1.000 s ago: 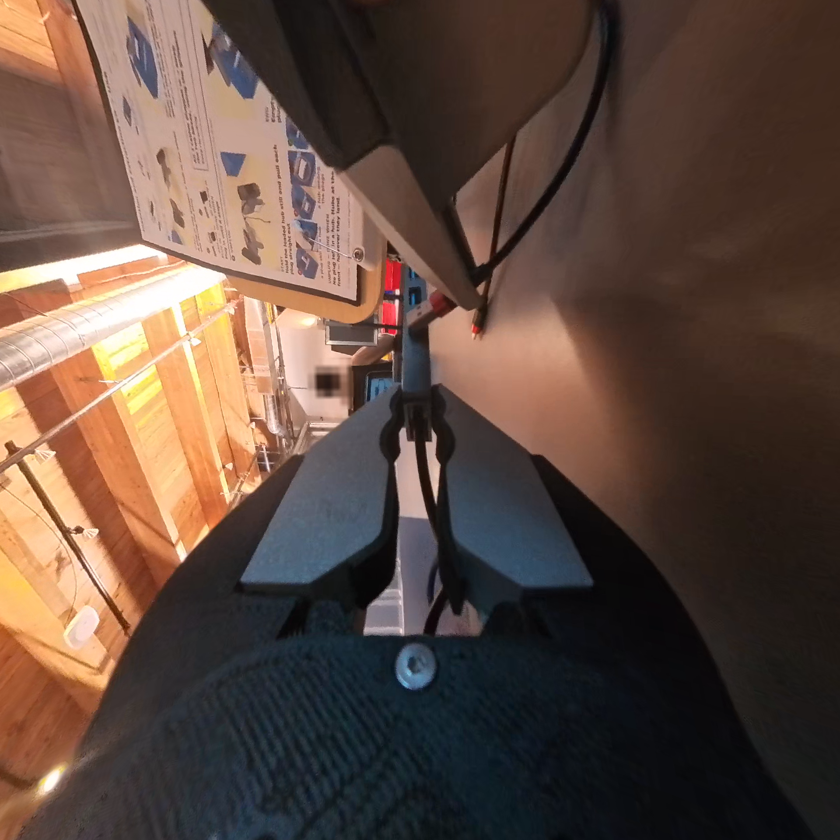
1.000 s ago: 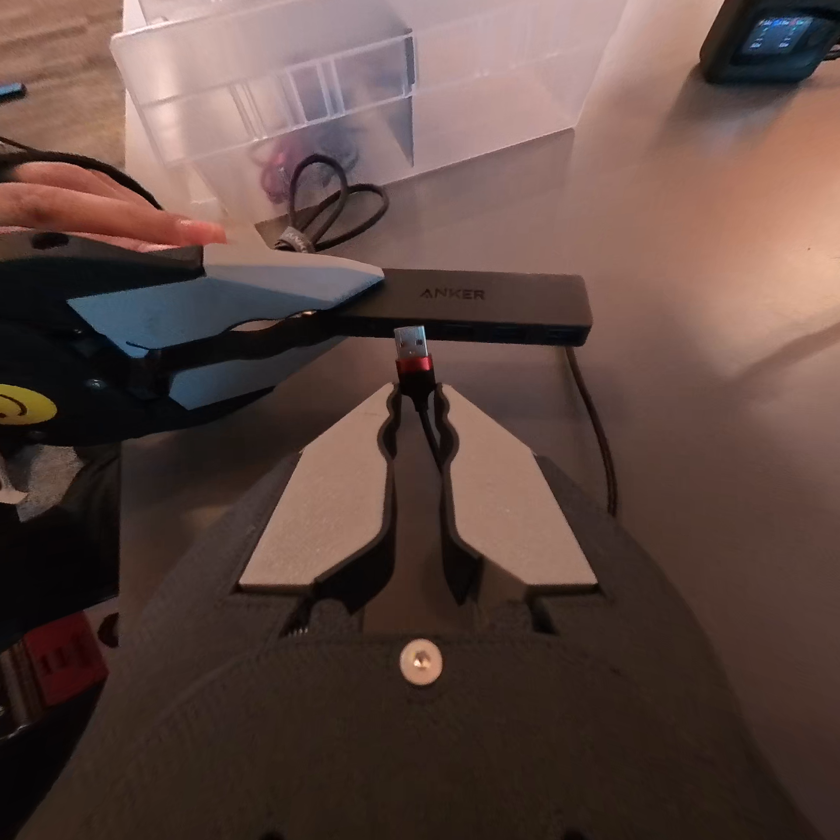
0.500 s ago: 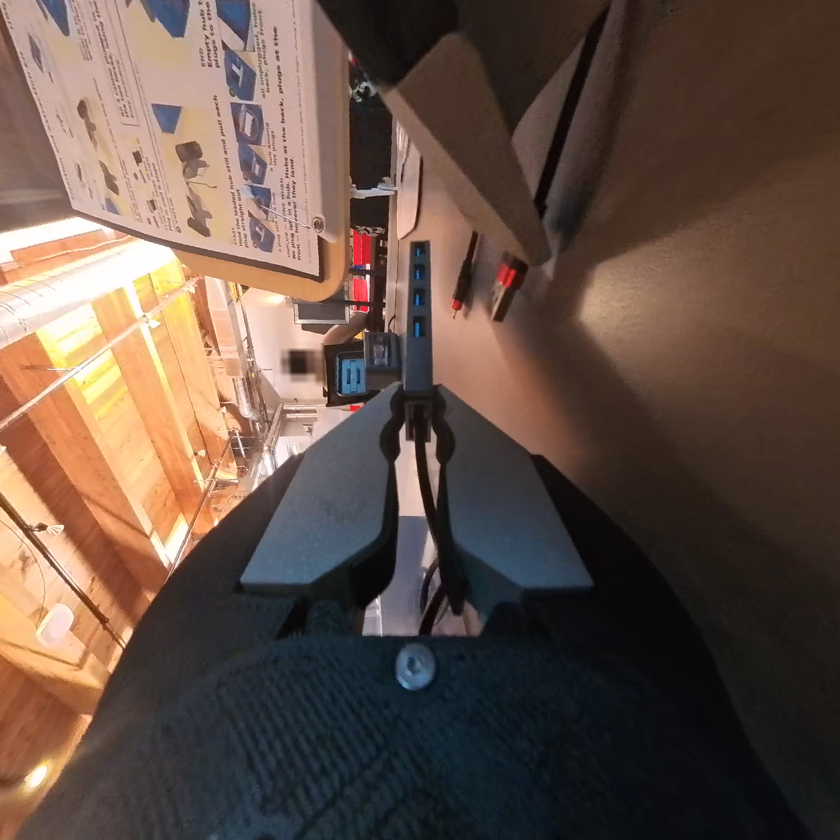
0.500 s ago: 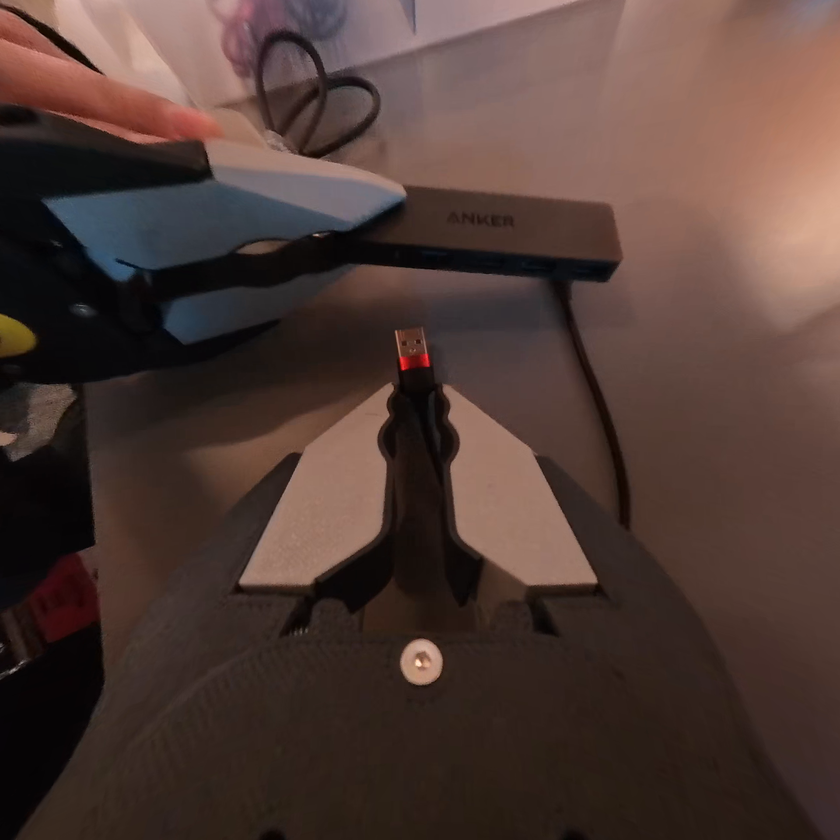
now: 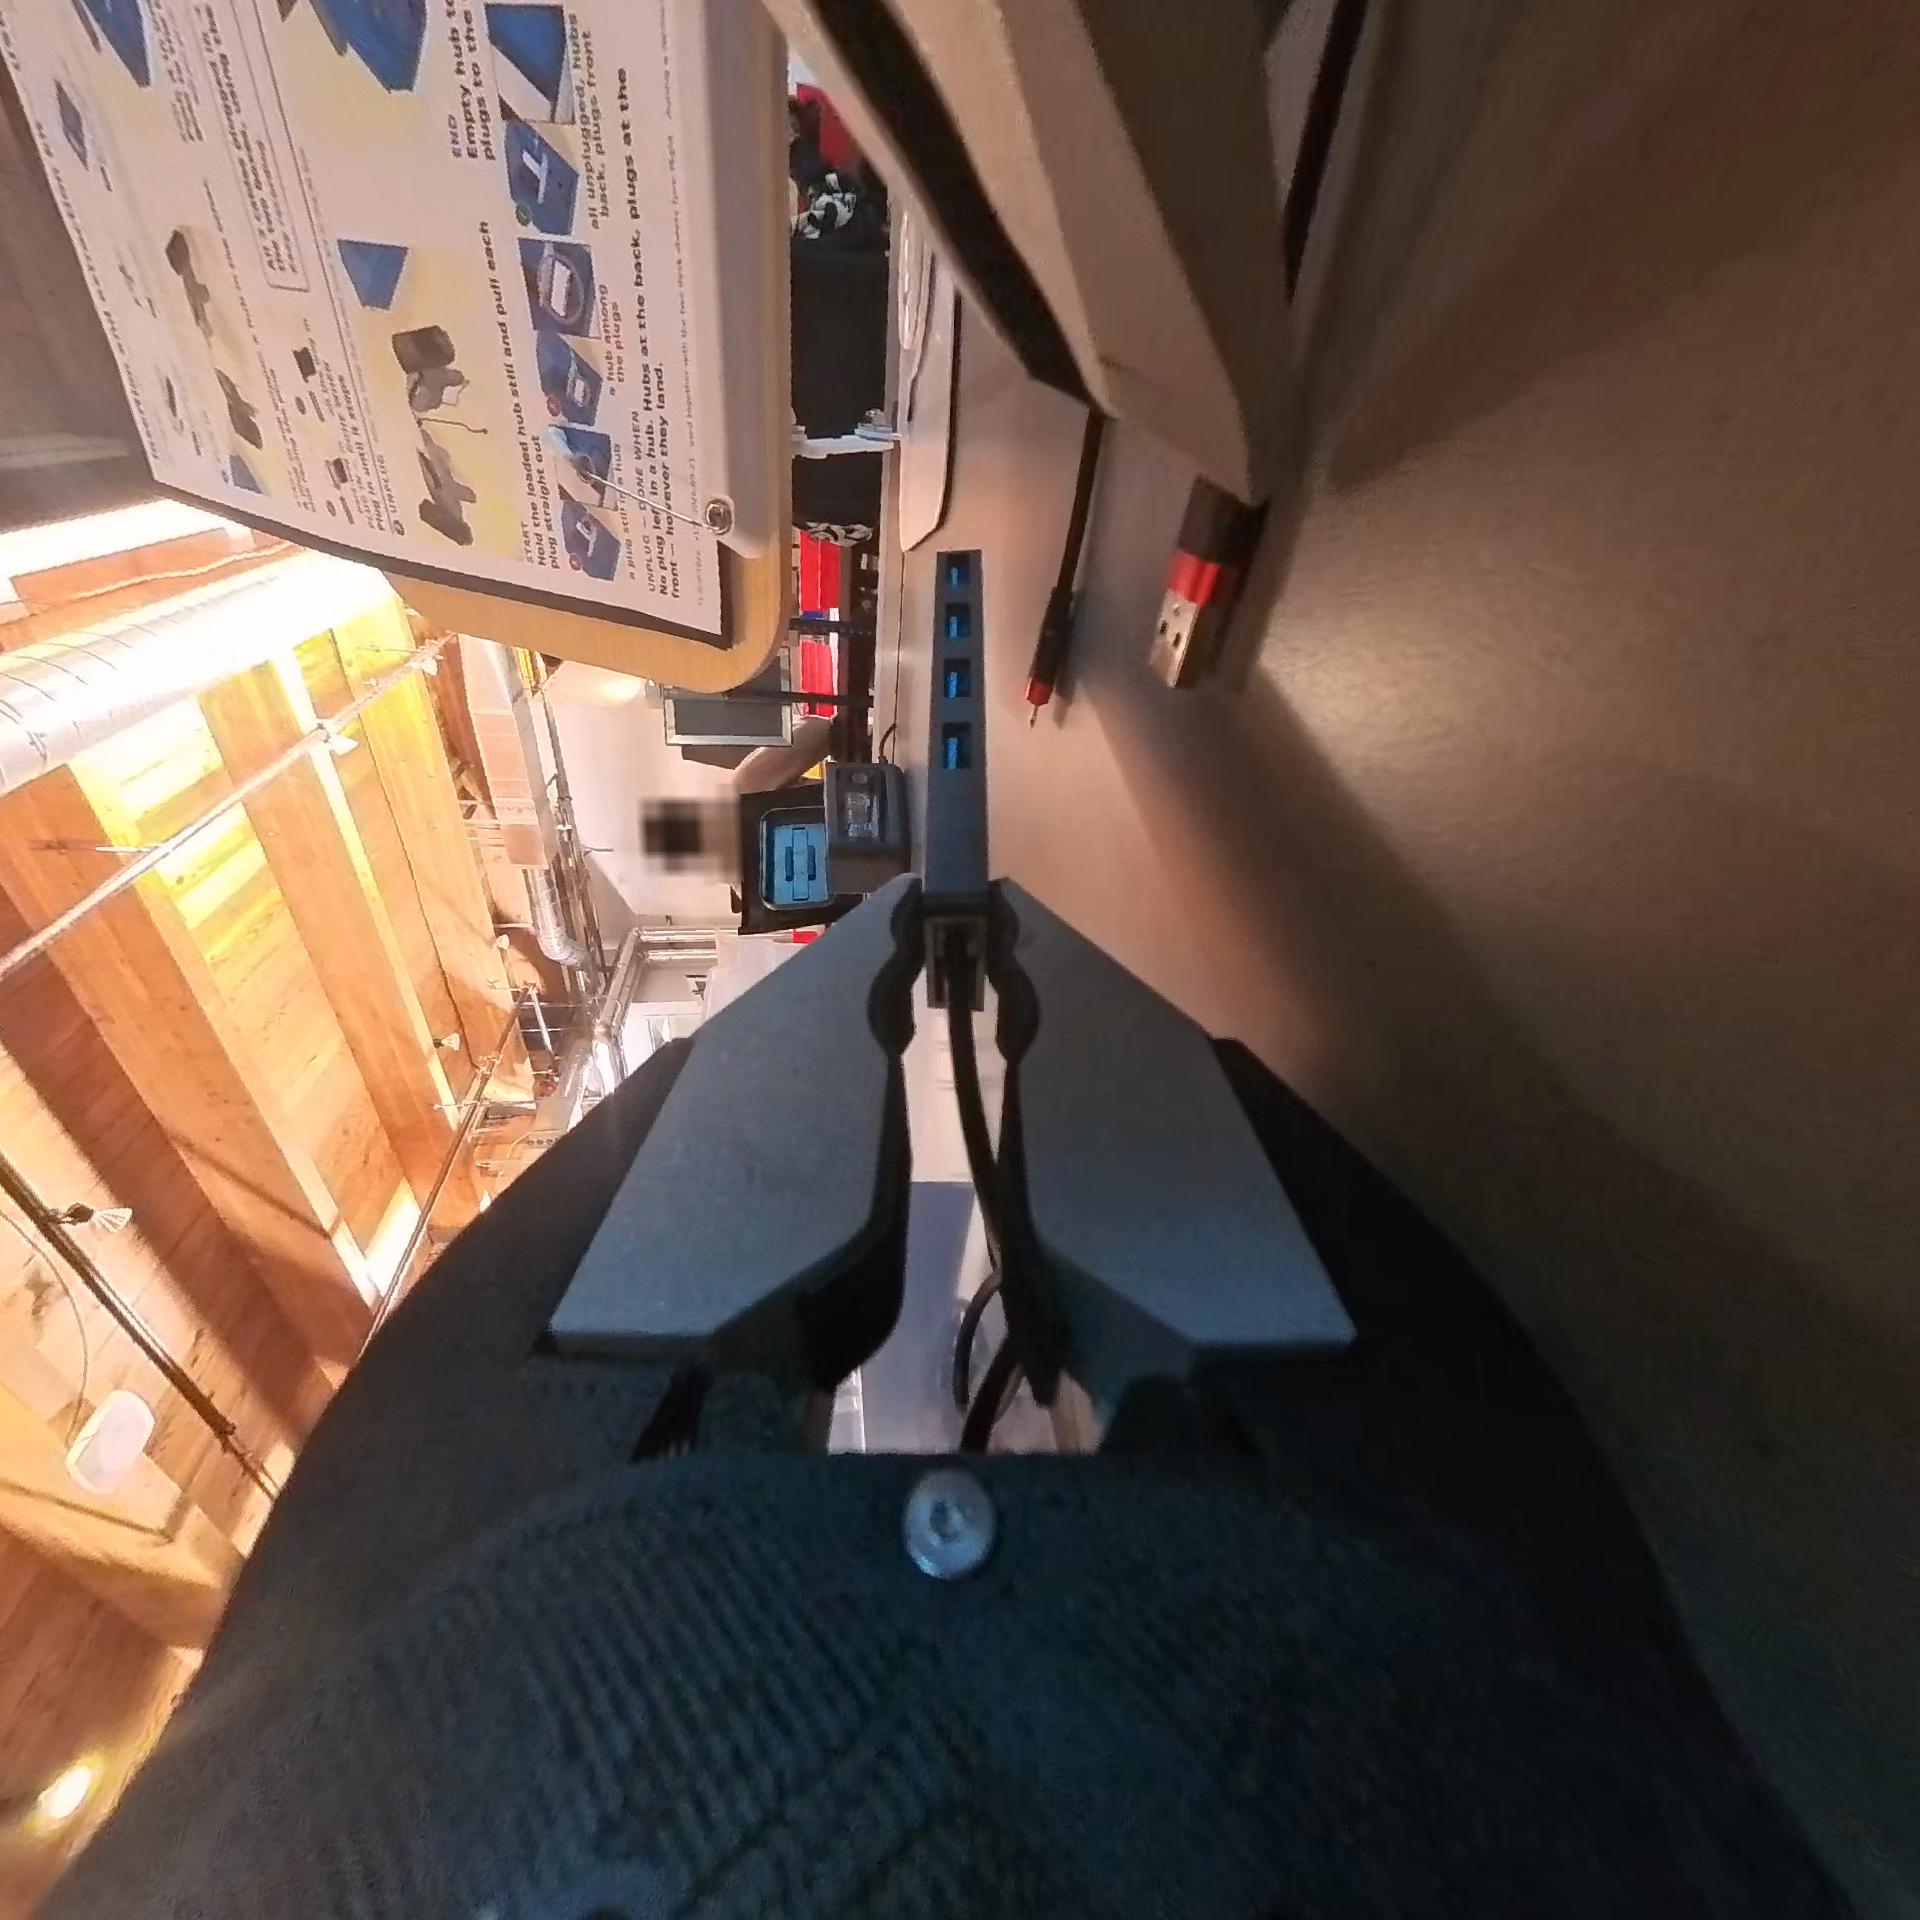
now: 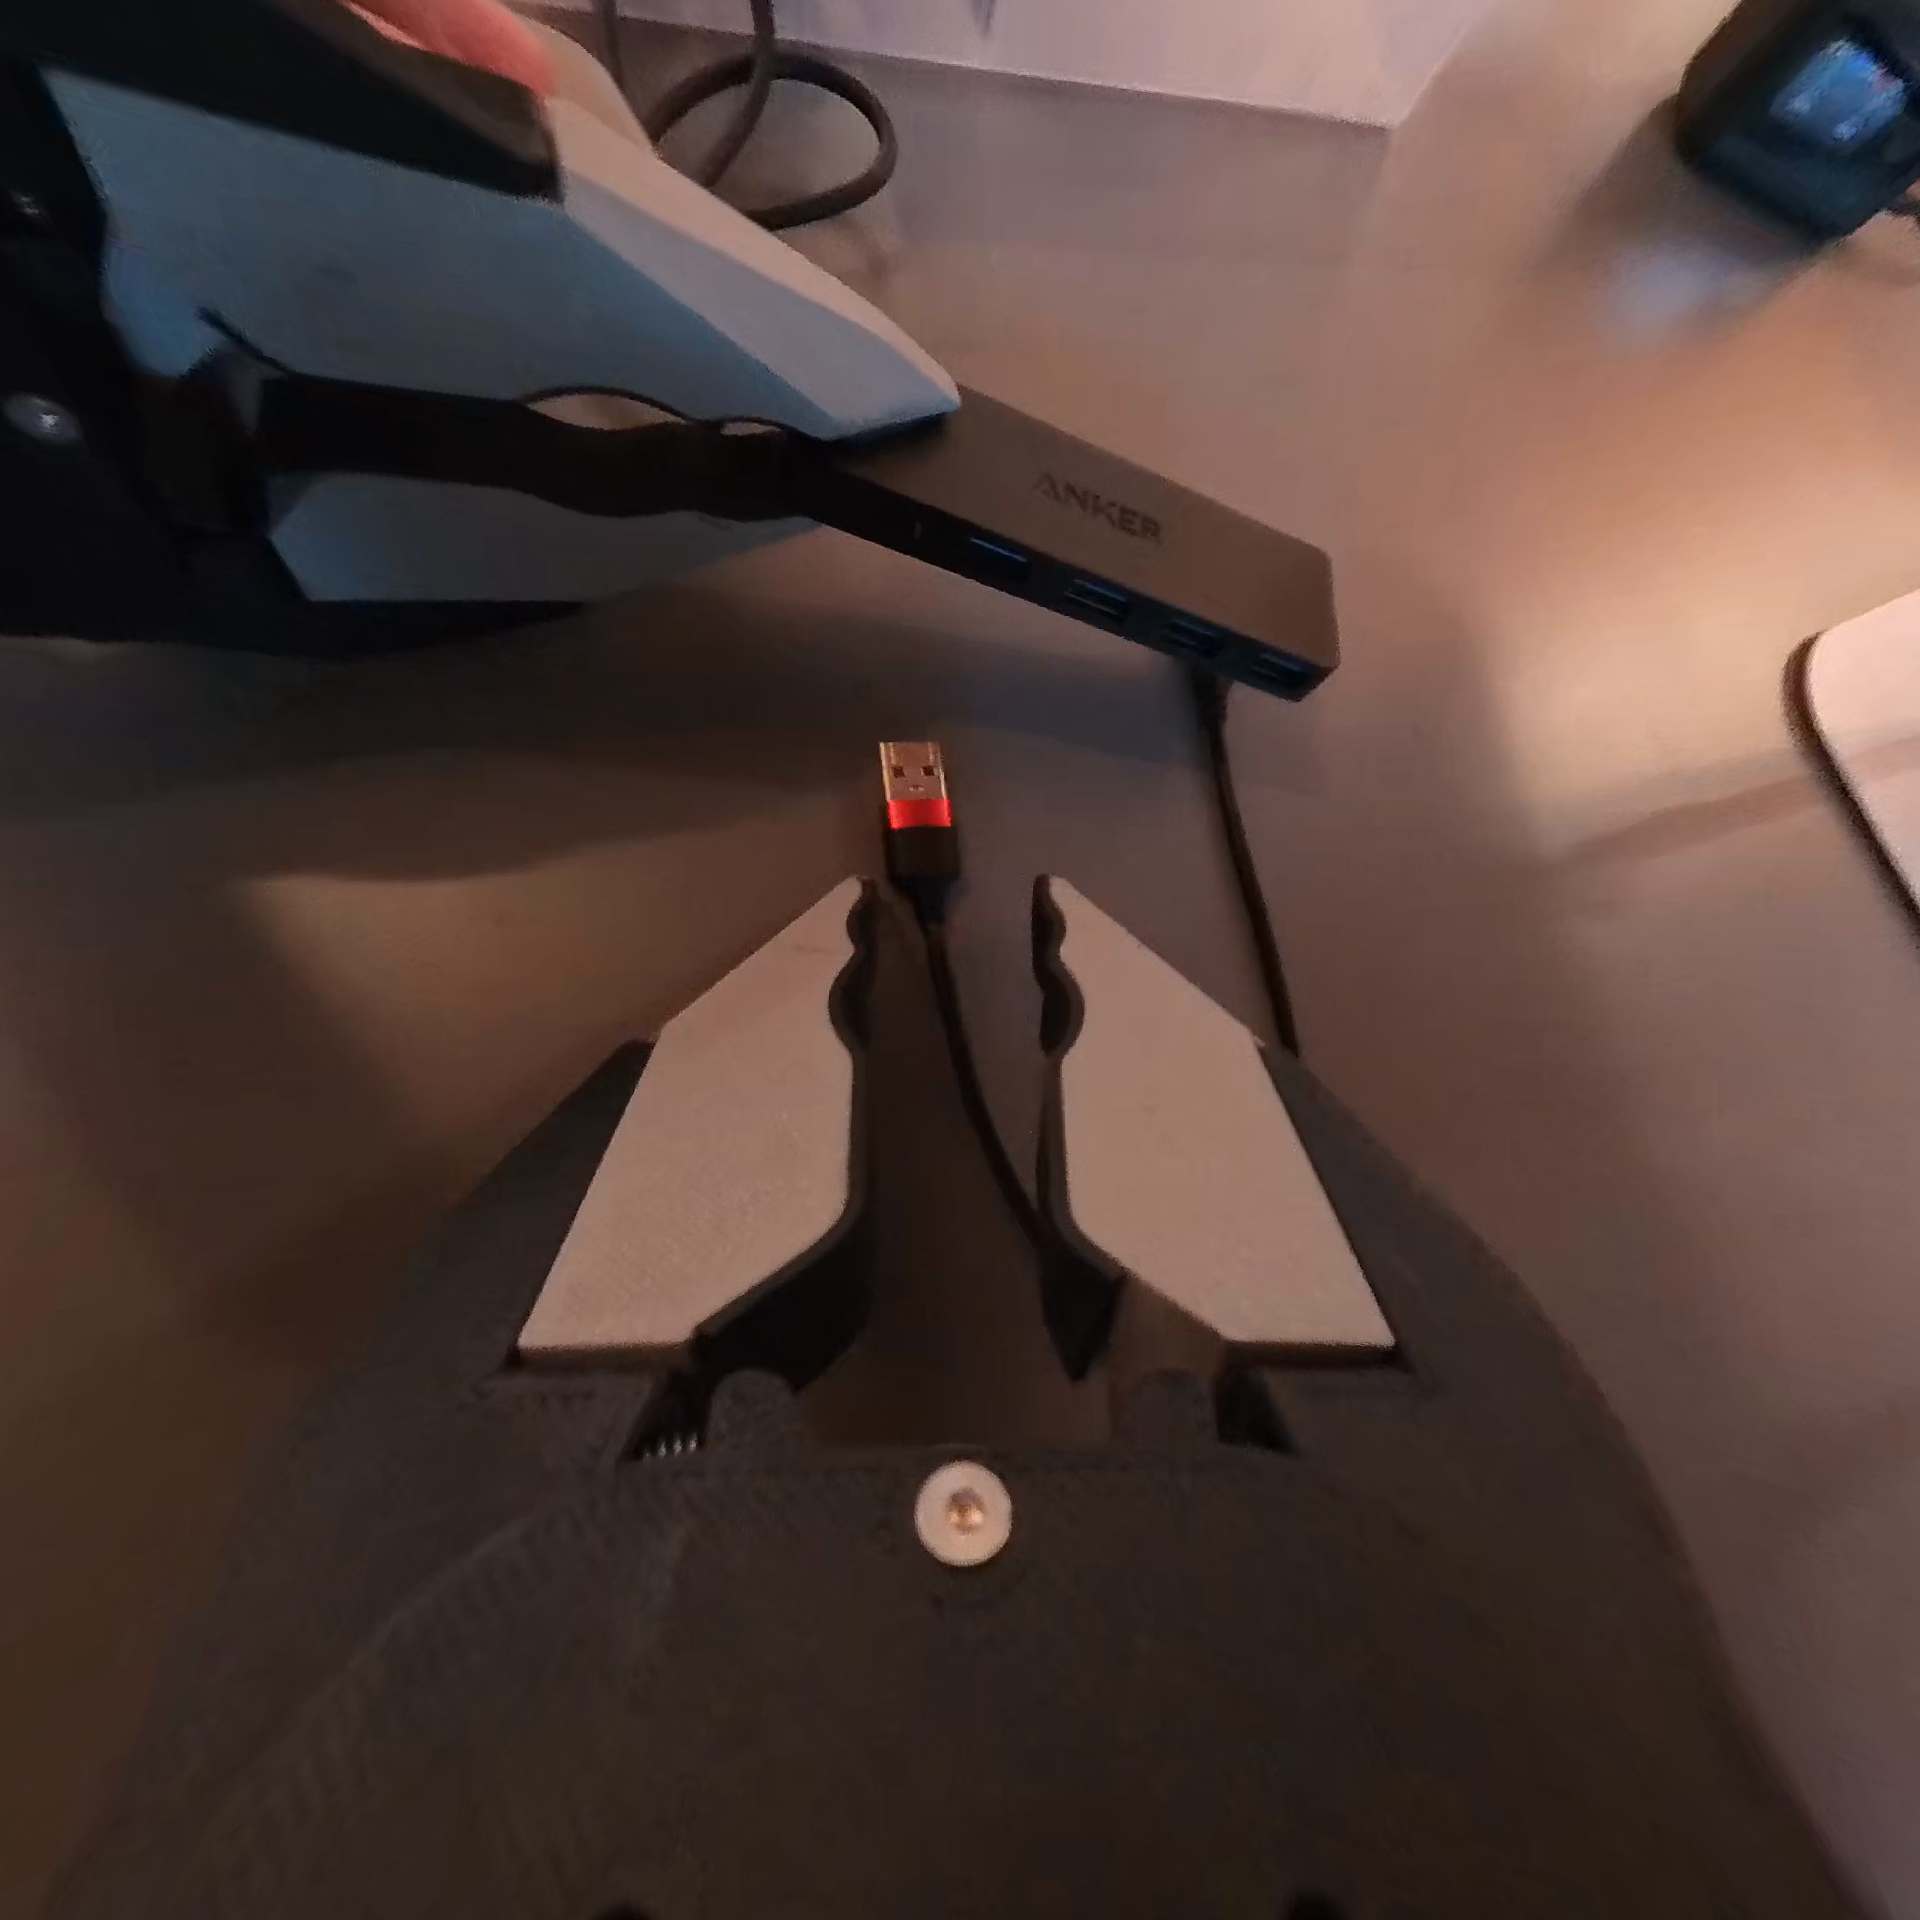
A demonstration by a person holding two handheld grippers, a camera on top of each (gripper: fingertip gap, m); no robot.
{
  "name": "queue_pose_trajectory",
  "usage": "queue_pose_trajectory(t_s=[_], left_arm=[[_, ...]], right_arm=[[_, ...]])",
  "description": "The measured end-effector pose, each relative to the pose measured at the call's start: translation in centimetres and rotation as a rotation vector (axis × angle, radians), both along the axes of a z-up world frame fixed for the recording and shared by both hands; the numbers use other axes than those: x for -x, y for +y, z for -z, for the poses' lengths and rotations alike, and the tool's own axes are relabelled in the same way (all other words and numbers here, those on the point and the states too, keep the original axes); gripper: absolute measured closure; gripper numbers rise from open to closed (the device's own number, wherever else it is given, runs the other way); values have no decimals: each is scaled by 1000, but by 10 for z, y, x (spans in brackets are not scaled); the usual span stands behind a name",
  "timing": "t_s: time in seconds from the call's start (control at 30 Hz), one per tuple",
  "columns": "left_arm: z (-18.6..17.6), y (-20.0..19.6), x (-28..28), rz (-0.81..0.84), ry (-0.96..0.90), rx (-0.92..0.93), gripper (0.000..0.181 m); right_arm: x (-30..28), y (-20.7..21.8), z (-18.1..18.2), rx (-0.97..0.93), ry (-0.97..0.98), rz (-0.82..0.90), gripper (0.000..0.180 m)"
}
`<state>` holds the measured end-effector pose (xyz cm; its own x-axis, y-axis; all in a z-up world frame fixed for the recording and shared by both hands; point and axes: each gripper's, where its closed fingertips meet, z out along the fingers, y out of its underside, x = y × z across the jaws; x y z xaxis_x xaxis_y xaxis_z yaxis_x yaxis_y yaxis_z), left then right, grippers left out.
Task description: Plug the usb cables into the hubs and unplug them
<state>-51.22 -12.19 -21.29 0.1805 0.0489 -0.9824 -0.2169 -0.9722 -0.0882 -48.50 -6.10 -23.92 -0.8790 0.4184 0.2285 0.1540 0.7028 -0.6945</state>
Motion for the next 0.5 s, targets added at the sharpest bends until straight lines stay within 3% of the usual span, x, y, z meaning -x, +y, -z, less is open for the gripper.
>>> queue_pose_trajectory(t_s=[0.2, 0.37, 0.5], left_arm=[[1, 0, 0, -1, 5, 10, 173], [2, 2, 0, 10, 4, 16, 173], [2, 0, 1, -7, 6, 25, 173]], right_arm=[[-2, 0, 4, 10, -50, -43, 151], [1, -9, 6, 43, -50, -70, 167], [1, -14, 2, 64, -53, -46, 167]])
